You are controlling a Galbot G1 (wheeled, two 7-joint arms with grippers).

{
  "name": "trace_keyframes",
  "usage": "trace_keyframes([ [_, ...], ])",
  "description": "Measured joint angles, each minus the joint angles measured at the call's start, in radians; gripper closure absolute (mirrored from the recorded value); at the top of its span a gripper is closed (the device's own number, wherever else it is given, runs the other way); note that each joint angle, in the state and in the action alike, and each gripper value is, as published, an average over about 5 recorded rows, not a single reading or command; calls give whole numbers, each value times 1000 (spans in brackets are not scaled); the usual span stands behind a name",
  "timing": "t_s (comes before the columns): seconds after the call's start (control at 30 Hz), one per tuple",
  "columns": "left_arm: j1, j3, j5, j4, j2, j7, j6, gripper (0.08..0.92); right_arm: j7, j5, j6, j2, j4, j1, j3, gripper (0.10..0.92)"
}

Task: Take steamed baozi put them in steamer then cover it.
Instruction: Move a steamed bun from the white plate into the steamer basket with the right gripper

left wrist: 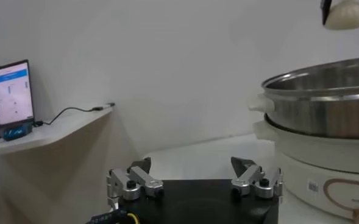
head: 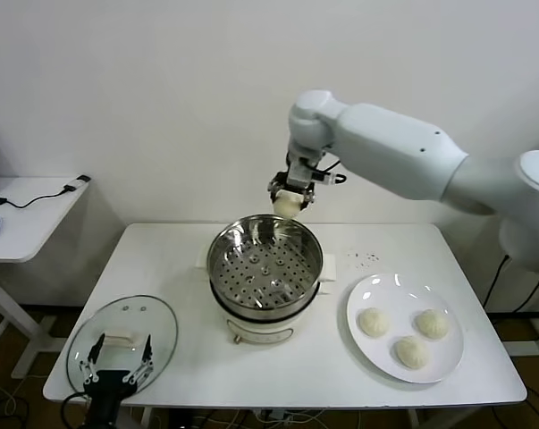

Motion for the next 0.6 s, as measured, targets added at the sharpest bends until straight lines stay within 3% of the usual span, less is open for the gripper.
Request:
trace_keyframes([
  [0.6, 6, -3, -8, 21, 5, -5, -4, 177, 31, -256, 84, 102, -108, -199, 73, 321],
])
